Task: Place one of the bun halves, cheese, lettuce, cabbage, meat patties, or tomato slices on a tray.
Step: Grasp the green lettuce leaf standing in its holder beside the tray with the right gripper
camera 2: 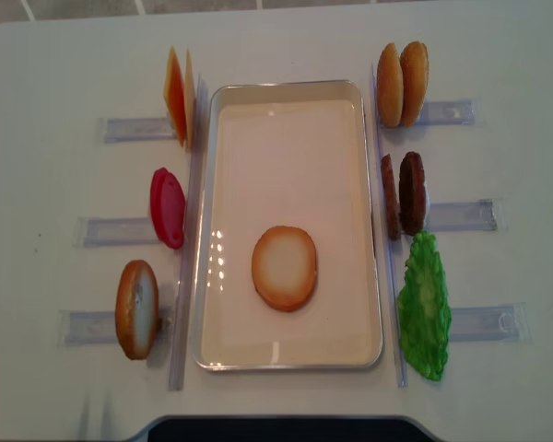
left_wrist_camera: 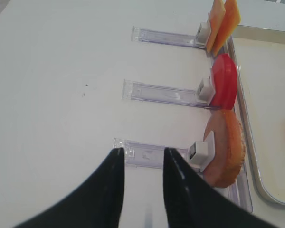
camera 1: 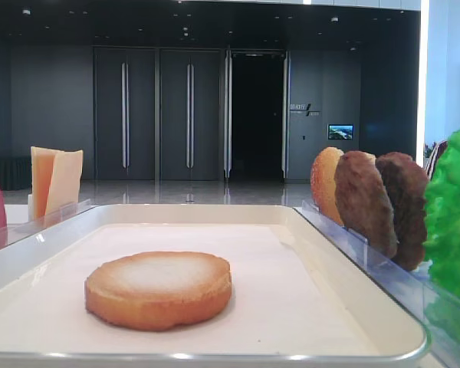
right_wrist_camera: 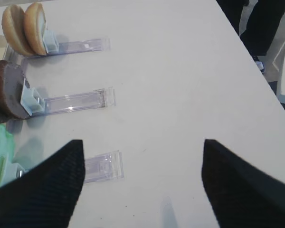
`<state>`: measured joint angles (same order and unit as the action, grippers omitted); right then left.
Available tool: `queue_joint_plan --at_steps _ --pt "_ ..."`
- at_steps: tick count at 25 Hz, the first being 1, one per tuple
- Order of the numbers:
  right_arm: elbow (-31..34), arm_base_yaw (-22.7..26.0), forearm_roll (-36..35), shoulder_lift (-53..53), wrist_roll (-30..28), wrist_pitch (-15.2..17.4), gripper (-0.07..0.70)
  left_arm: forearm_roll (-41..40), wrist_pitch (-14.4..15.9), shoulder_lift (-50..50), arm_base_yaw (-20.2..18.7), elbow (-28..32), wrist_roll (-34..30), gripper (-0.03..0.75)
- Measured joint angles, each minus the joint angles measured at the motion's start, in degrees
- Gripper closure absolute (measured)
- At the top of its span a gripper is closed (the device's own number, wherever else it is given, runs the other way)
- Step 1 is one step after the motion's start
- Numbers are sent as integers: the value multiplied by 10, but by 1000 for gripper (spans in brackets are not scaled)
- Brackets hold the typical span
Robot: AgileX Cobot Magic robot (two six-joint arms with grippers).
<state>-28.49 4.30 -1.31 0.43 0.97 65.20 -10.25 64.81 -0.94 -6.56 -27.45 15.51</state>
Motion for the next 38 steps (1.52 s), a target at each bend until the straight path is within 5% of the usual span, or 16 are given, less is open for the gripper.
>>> queue_joint_plan --at_steps 24,38 --pt "0 0 0 -7 26 0 111 0 0 0 0 0 0 496" --pt "-74 0 -53 -387 17 49 111 0 0 0 0 0 0 496"
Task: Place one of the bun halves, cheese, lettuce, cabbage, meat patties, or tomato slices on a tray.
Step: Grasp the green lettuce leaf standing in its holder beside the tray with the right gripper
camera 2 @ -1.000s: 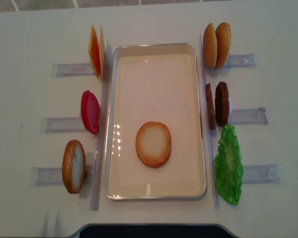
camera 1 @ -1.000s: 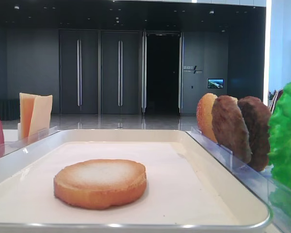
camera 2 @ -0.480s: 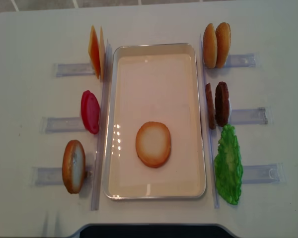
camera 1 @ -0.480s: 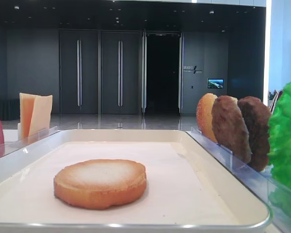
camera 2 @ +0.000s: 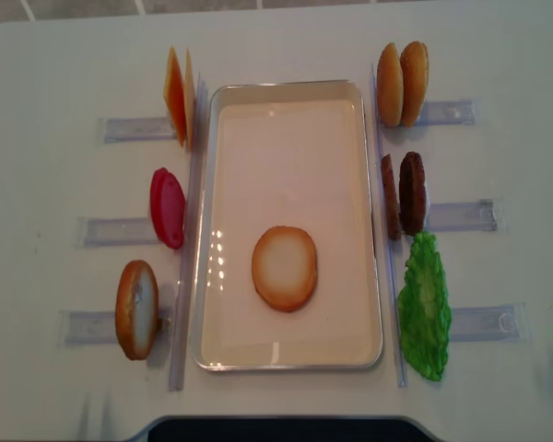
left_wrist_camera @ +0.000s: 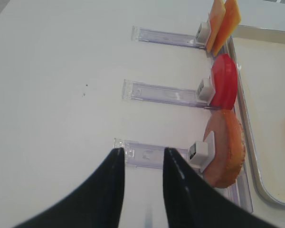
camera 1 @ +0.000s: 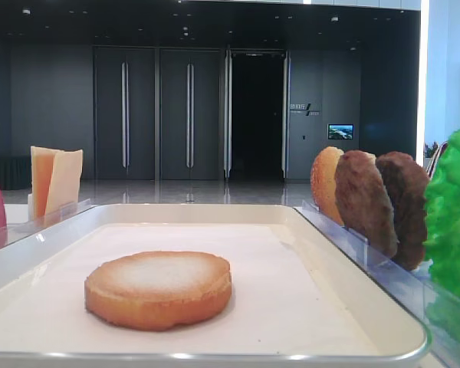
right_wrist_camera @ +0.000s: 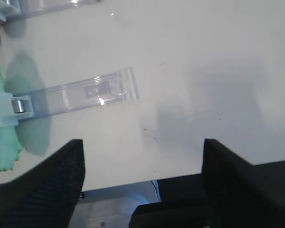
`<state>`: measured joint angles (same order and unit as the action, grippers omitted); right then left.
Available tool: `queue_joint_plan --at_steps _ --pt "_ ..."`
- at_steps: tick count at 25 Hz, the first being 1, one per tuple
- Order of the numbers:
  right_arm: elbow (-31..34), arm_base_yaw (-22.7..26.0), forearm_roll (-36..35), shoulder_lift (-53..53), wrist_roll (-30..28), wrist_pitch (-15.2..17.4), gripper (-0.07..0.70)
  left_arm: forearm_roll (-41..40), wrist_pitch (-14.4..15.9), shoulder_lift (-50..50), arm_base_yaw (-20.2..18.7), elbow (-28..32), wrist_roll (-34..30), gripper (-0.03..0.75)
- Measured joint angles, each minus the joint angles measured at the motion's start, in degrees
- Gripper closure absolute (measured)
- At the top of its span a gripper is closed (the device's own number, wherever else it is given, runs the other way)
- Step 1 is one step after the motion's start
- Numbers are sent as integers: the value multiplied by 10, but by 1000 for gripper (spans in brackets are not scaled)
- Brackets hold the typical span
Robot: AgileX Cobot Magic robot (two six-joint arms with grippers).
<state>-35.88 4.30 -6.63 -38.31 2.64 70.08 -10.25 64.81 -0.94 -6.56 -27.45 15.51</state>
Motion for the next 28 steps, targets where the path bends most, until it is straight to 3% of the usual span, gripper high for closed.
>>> queue_joint_plan --at_steps 10,20,23,28 --pt "-118 0 -62 -222 -39 -1 111 0 0 0 0 0 0 496" --pt "-131 -4 -62 -254 -40 -1 111 0 0 0 0 0 0 496" --pt "-131 -36 -62 -254 -6 -1 111 0 0 0 0 0 0 496" --pt "-131 -134 -63 -254 87 -1 111 0 0 0 0 0 0 496"
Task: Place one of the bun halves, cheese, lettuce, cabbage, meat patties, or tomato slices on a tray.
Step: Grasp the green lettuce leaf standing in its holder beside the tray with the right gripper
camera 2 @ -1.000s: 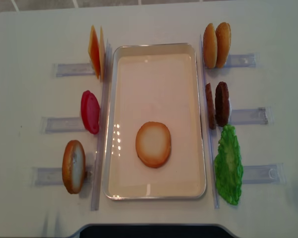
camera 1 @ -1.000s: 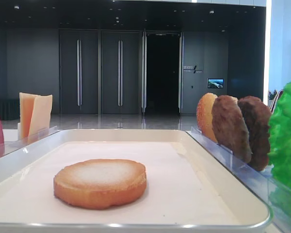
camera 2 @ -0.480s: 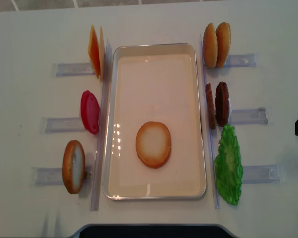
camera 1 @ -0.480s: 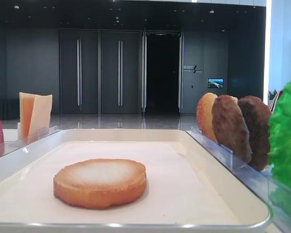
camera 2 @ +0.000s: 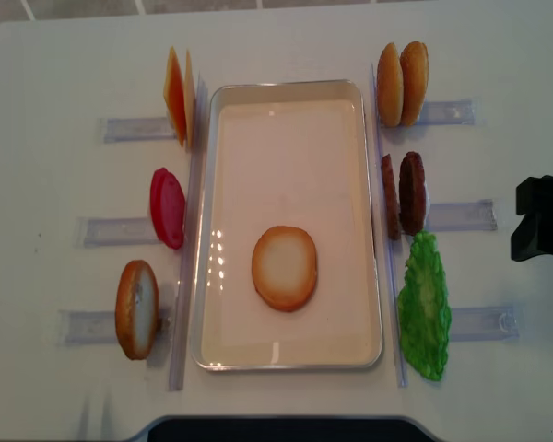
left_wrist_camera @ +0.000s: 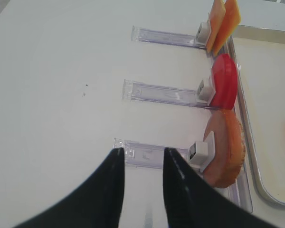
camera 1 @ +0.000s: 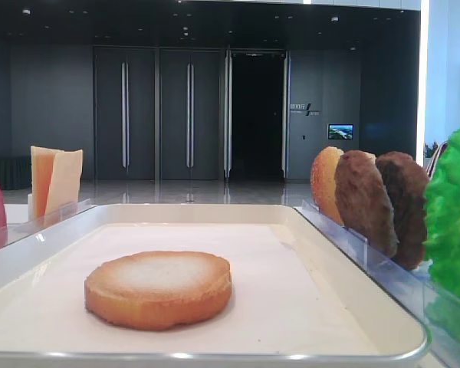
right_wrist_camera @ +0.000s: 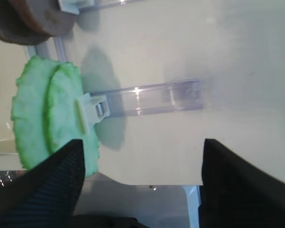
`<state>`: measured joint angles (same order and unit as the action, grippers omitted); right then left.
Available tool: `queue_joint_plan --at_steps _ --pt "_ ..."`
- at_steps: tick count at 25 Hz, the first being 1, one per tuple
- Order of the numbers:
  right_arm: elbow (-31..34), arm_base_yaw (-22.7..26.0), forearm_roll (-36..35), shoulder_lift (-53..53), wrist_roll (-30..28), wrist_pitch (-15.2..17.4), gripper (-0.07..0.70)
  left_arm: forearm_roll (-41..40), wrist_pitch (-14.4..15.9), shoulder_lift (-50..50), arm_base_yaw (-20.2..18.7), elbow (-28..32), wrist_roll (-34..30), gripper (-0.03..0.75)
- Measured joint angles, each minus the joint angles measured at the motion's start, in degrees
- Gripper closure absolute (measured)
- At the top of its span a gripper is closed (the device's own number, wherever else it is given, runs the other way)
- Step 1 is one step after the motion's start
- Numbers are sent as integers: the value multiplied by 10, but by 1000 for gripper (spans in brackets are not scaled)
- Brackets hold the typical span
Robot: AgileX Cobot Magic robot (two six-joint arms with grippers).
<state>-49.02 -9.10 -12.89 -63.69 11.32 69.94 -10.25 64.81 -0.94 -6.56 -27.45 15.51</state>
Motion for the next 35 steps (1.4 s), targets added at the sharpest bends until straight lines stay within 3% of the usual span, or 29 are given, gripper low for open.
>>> queue_joint_plan --at_steps 3,8,15,35 --pt "0 -65 -1 0 50 -2 111 0 0 0 0 0 0 496" --pt "0 -157 -5 0 102 -39 111 0 0 0 0 0 0 496" --pt "0 -238 -5 0 143 -97 111 0 0 0 0 0 0 496" --pt "0 -256 18 -79 131 -100 111 0 0 0 0 0 0 496"
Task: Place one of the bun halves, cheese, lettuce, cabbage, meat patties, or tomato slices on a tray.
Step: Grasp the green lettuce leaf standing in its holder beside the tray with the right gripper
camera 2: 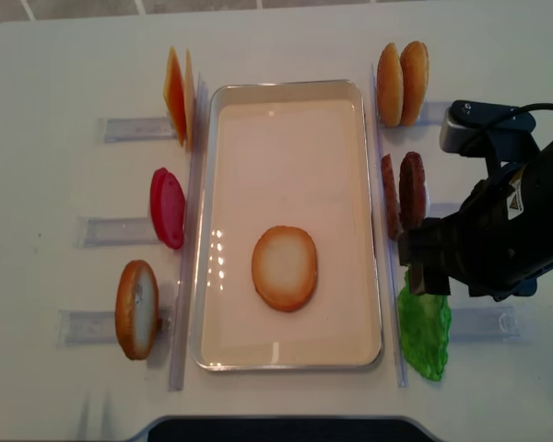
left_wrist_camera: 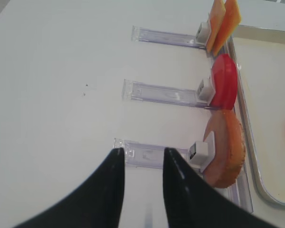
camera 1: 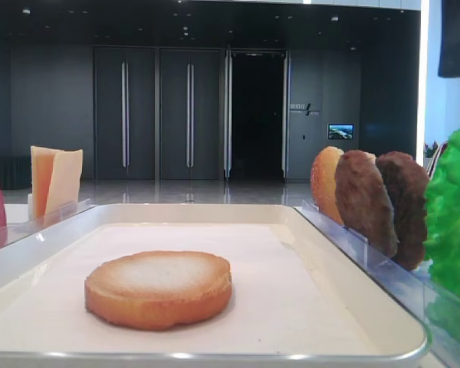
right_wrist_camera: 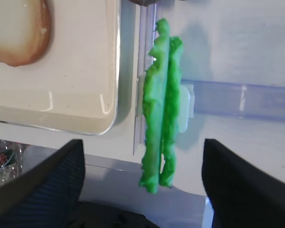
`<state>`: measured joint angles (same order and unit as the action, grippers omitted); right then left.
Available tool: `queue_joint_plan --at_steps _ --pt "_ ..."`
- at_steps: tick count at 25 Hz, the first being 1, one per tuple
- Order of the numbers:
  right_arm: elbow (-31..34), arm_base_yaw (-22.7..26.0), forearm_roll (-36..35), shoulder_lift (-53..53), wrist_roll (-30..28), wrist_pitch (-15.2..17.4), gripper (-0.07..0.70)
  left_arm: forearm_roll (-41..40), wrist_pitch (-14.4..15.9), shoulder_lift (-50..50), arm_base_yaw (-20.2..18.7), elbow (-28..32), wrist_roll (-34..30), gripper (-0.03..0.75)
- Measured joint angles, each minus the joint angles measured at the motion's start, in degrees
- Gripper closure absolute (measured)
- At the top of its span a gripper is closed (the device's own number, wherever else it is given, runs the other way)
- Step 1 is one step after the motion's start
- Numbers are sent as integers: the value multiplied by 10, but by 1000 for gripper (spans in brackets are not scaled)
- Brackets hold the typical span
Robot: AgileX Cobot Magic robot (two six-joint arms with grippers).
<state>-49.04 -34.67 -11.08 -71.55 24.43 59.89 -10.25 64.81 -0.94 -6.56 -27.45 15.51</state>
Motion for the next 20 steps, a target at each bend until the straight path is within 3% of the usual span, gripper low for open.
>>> queue_joint_plan --at_steps 7,11,15,20 --pt "14 -7 6 -13 -3 -22 113 0 0 0 0 0 0 496" --pt "22 -7 10 -15 -4 -27 153 0 0 0 0 0 0 496" --pt "23 -7 13 -15 -5 -31 250 0 0 0 0 0 0 496" --pt "23 -7 14 -16 -8 -34 448 0 0 0 0 0 0 496"
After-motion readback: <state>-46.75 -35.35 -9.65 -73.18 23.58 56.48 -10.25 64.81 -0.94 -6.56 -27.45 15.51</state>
